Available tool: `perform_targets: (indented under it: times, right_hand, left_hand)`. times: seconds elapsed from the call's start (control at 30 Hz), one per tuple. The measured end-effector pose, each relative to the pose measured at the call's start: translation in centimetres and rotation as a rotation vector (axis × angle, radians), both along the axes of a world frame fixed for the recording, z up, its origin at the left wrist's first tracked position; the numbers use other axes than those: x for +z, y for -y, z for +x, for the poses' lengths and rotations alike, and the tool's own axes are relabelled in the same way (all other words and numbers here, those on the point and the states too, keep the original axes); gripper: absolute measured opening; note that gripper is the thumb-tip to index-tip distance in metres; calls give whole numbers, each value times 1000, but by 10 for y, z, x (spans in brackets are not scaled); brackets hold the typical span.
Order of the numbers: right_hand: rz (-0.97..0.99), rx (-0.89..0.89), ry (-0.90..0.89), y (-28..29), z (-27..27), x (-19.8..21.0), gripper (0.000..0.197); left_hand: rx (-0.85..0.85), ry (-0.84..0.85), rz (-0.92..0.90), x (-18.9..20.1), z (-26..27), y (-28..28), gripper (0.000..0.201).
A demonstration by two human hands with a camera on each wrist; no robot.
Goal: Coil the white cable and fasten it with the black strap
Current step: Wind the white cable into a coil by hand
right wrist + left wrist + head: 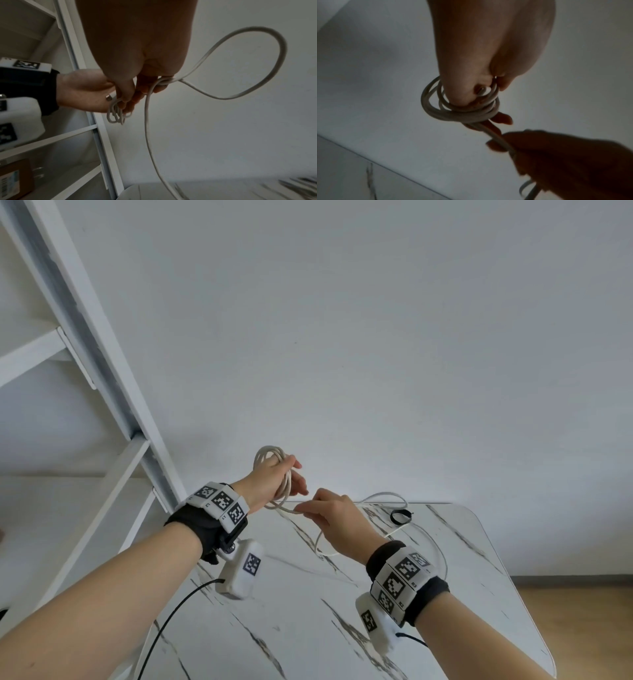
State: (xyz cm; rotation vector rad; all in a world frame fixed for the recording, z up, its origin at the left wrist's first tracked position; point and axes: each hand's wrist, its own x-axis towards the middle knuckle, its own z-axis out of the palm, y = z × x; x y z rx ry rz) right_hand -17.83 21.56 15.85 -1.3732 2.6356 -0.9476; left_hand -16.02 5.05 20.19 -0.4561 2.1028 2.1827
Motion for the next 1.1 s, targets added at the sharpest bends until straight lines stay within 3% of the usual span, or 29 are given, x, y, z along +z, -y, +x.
perform_targets:
  times: [0.13,0.27,0.43,0.53,0.6,0.73,0.93,1.1]
  right_hand:
    - [29,36,-182,0,-1,12,22]
    - [65,27,-122,-1,-2,21,14]
    - [146,24,-209,-3,-6,28,15]
    - [145,-42,-251,-6,-13,30,19]
    - [129,-74,-218,-8,-16,30,17]
    - [129,-120,-128,-12,-20,27,16]
    - [120,-271,-129,-17,-25,15,19]
    - [299,-417,-38,-36,-41,-2,20]
  left_hand:
    - [-64,133,-67,-7,4,-3,28]
    - [-217,242,-77,-16,10,-2,36]
    - [-283,392,-55,-15,20,-2,30]
    - [-381,435,-4,-18,24,-1,40]
    - [-435,442,-34,-16,28,-2,47]
    - [-520,398,-151,-10,35,-4,35]
    - [-568,362,-175,-9,37,-5,26]
    - [-595,302,-11,-7,42,9,19]
